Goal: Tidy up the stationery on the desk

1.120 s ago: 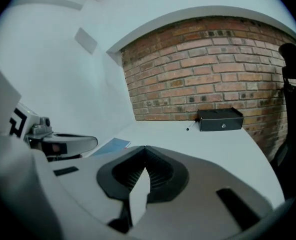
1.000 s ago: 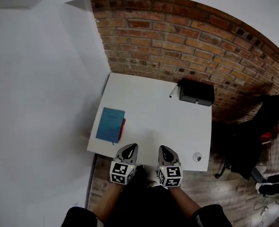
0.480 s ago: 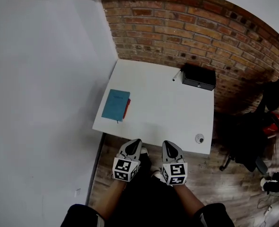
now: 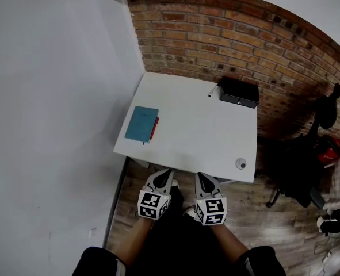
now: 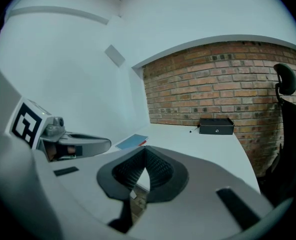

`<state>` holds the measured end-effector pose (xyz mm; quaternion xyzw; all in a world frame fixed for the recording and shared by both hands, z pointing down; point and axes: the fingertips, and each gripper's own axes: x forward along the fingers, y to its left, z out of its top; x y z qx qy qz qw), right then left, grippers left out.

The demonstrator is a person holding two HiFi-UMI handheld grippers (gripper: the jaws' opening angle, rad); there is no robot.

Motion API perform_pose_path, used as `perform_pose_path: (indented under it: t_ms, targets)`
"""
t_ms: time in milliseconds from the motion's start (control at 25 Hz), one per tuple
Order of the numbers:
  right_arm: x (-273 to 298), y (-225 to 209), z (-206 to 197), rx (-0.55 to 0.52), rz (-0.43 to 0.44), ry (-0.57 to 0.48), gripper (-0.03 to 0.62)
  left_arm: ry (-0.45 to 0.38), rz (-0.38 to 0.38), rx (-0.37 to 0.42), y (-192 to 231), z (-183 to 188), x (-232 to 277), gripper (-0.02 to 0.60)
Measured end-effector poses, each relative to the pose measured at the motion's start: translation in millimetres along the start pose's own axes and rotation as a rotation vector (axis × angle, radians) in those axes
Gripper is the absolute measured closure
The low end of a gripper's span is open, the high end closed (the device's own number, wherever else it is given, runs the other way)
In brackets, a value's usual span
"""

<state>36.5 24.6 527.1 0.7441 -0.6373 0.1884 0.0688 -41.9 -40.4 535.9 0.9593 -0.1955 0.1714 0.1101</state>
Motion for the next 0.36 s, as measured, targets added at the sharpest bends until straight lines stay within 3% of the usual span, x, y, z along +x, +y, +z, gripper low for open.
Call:
perform_pose_path:
  t_ms: [360]
  targets:
    - [-5.0,2.9,2.5,0.001,0.017,-0.003,0.572,-0.002,-0.006,-0.004,-7.2,1.7,-5.6,0.566]
